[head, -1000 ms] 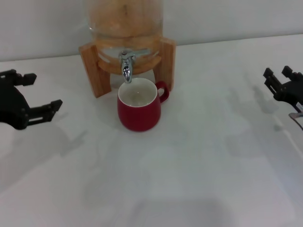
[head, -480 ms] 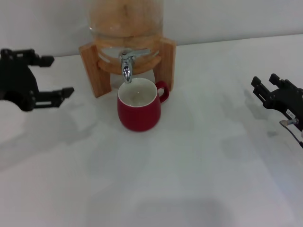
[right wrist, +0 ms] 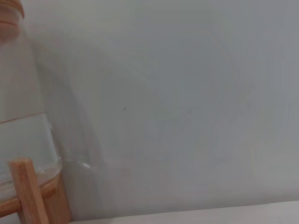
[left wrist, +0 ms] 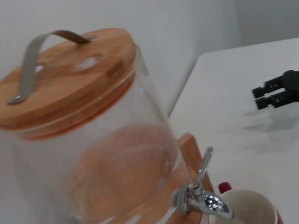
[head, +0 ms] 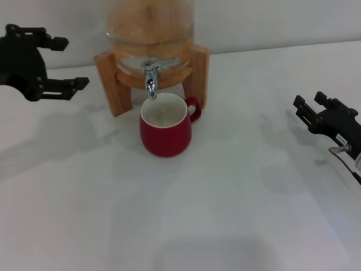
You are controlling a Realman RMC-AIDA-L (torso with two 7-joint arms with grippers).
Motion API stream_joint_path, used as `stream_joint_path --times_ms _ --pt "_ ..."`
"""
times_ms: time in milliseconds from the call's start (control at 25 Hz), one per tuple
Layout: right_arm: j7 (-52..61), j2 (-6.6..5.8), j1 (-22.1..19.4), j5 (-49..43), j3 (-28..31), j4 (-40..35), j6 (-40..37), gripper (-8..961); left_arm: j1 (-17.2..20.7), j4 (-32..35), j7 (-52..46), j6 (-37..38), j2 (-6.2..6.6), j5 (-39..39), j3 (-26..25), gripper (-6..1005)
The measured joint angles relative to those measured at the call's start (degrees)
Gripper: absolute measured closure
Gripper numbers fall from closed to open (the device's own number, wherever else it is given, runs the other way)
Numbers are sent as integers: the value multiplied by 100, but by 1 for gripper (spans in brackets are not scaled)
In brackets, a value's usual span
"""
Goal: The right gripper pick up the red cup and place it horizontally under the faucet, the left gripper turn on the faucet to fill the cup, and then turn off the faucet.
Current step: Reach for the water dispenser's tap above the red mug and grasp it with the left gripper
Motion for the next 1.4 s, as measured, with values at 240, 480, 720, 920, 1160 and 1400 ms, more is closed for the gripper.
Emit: stream_joint_path --times_ms 240,480,720,920,1160,1400 --pt "3 0 4 -1 -98 -38 -1 404 -328 -473 341 59 -17 -8 -1 228" --pt "2 0 1 -1 -152 -61 -1 404 -698 -1022 659 36 -20 2 -128 228" --pt "-42 -1 -12 1 -139 -63 -3 403 -941 -1368 900 58 -69 45 -274 228" --pt "-185 -20 -21 4 77 -63 -140 403 -931 -1380 978 58 -130 76 -277 228" --pt "-677 -27 -66 77 790 -27 -863 403 -908 -1395 981 69 -137 79 -269 228" --pt "-1160 -34 -56 415 1097 -2 -1324 384 -982 -1561 1079 65 -121 83 -281 228"
